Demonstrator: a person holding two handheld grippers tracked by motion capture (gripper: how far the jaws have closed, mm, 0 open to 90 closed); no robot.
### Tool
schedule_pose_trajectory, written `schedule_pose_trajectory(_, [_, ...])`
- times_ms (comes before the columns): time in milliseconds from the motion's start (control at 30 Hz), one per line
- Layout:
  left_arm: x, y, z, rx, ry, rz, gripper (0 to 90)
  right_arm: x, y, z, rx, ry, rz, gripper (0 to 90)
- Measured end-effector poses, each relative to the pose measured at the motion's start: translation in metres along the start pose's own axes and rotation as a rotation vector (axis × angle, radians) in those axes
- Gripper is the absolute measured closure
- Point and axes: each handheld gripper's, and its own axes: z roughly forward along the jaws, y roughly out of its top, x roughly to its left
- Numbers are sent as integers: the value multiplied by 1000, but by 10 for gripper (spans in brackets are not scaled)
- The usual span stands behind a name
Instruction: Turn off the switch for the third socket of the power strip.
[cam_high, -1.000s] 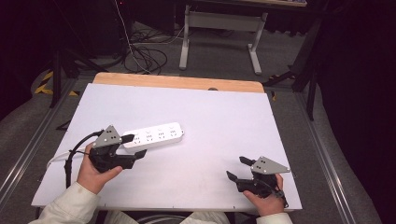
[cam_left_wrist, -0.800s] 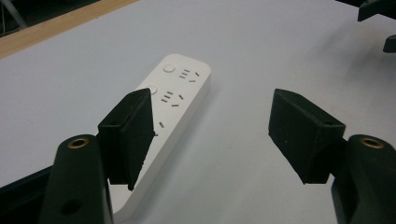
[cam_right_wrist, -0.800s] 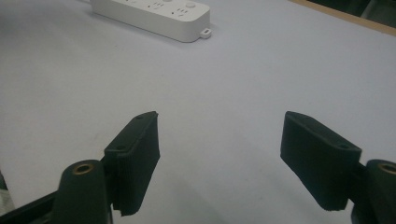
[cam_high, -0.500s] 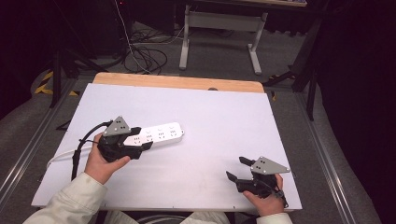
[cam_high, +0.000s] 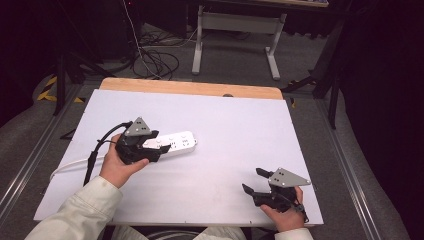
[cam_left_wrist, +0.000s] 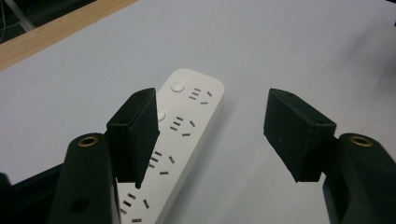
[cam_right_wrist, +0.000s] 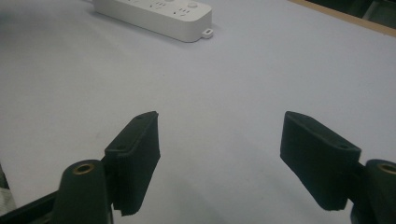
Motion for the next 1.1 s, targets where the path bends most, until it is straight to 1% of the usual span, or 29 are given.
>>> schedule_pose_trajectory(67, [1, 1, 2, 4, 1, -2, 359, 0, 0, 0, 0, 0, -1, 286])
schedule_pose_trajectory(100, [4, 1, 7, 10, -4, -19, 362, 0, 0, 0, 0, 3, -3, 286])
schedule_pose_trajectory(133, [4, 1, 7, 10, -4, -19, 364, 0, 0, 0, 0, 3, -3, 286])
schedule_pose_trajectory(167, [6, 2, 12, 13, -4, -24, 366, 1, 0, 1, -1, 1, -5, 286])
schedule_pose_trajectory(200, [6, 2, 12, 13, -4, -24, 367, 1, 0, 1, -1, 1, -5, 286])
schedule_pose_trajectory(233, [8, 3, 16, 22, -10, -27, 368, 1, 0, 1, 0, 1, -5, 286])
schedule_pose_trajectory(267, [8, 3, 19, 24, -1, -26, 370, 1, 0, 1, 0, 1, -4, 286])
schedule_pose_trajectory(300, [8, 4, 20, 24, -3, -31, 372, 1, 0, 1, 0, 2, -3, 286])
schedule_pose_trajectory(333, [9, 4, 22, 28, -2, -23, 374, 1, 0, 1, 2, 1, -3, 286])
schedule_pose_trajectory(433, [10, 6, 27, 23, -5, -25, 381, 0, 0, 1, 2, 1, -4, 286])
schedule_pose_trajectory(500, [11, 7, 31, 29, -5, -27, 384, 1, 0, 1, 2, 0, -8, 286])
schedule_pose_trajectory(567, [12, 8, 36, 23, 11, -25, 392, 1, 0, 0, 0, 1, -7, 288])
schedule_pose_trajectory(600, [12, 8, 36, 23, 11, -25, 400, 1, 0, 0, 2, 1, -8, 288])
schedule_pose_trajectory(667, [14, 7, 41, 16, 2, -41, 435, 0, 0, 1, 3, 1, -8, 288])
schedule_pose_trajectory(700, [14, 7, 42, 21, 3, -33, 444, 1, -1, 1, 3, 1, -7, 288])
schedule_pose_trajectory(800, [12, 6, 45, 22, 11, -29, 459, 1, -1, 1, 0, 0, -8, 288])
schedule_pose_trajectory(833, [12, 6, 47, 30, 5, -31, 503, 1, -1, 1, 0, 2, -7, 288])
schedule_pose_trajectory(933, [16, 5, 51, 25, 6, -42, 585, 1, 0, 1, 1, 2, -8, 288])
schedule_pose_trajectory(967, [17, 4, 52, 26, 19, -38, 619, 1, 0, 1, 1, 2, -7, 288])
schedule_pose_trajectory(1000, [17, 4, 52, 26, 19, -38, 665, 1, 0, 1, 1, 2, -7, 289])
schedule_pose_trajectory(1033, [18, 4, 53, 22, 26, -42, 665, 1, 0, 1, 1, 2, -7, 289])
schedule_pose_trajectory(1067, [20, 3, 54, 11, 46, -44, 774, 1, 0, 1, 2, 1, -10, 289])
schedule_pose_trajectory(1100, [20, 3, 54, 11, 46, -44, 815, 1, 0, 1, 1, 1, -10, 288])
